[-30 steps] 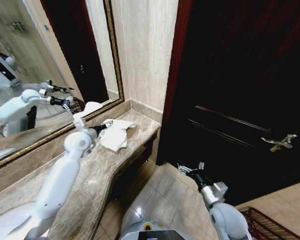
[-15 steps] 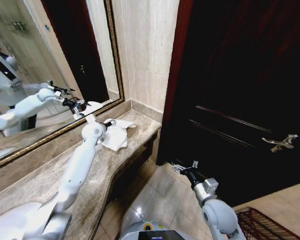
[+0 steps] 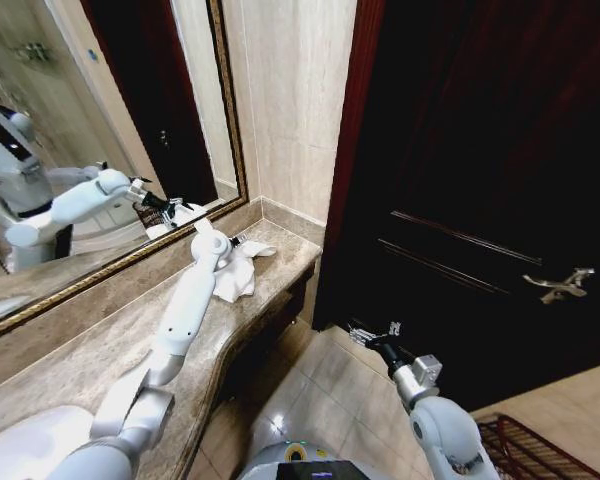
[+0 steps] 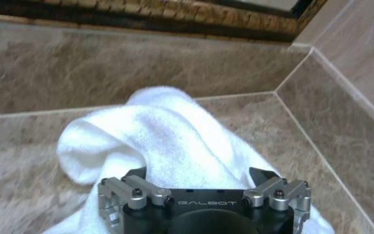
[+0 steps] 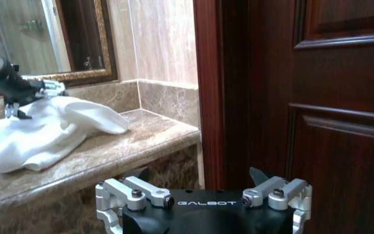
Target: Discard the used towel into the hamper.
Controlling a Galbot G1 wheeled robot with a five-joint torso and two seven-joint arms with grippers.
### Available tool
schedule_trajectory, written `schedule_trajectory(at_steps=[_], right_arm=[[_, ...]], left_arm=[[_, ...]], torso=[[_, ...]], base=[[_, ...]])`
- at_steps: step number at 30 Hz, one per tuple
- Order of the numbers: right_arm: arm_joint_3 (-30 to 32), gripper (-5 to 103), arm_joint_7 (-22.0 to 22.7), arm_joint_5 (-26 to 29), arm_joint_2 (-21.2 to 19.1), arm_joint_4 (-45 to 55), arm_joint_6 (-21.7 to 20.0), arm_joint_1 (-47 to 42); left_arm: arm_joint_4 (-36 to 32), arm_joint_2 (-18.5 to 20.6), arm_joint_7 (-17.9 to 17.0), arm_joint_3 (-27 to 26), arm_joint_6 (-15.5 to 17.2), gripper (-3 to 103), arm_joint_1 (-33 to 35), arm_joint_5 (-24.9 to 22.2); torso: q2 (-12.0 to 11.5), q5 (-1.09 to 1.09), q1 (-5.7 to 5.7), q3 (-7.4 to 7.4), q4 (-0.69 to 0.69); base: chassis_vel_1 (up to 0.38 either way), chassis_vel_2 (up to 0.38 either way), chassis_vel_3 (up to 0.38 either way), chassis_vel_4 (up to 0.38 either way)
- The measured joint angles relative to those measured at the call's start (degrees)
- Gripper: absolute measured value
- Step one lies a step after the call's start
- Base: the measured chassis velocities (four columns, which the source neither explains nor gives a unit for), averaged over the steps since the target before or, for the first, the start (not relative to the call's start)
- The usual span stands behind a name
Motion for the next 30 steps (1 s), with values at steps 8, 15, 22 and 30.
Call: schedule_trajectory(at_steps=[8, 15, 22, 30], right_arm=[[-0.93, 100, -0.56, -0.13, 1.21, -3.07, 0.73, 1.04], [-2.35, 100, -0.34, -0.63, 1.29, -4.38, 0.72, 2.95], [-3.44, 100, 0.03, -0.71, 0.86, -4.56, 0.52, 3.22], [-4.13, 100, 0.38, -0.75, 0.03, -3.99, 0.06, 3.36]], left_arm=[[0.57, 1.44, 2.33, -0.06, -0.30, 74, 3.71, 0.39], [0.33, 2.93, 4.21, 0.91, -0.92, 42, 5.24, 1.63], [-1.44, 3.53, 5.87, 1.45, -1.44, 24, 7.80, 5.15], [-4.39, 4.07, 5.87, -0.44, -1.77, 14, 9.56, 4.41]], torso=[[0.01, 0.00, -0.01, -0.01, 0.00], [0.01, 0.02, -0.01, -0.02, -0.01], [0.02, 0.02, -0.01, -0.02, -0.02], [-0.01, -0.07, 0.00, 0.02, 0.02]], base=[[0.000, 0.000, 0.000, 0.000], [0.000, 0.000, 0.000, 0.000], [0.000, 0.000, 0.000, 0.000], [0.000, 0.000, 0.000, 0.000]])
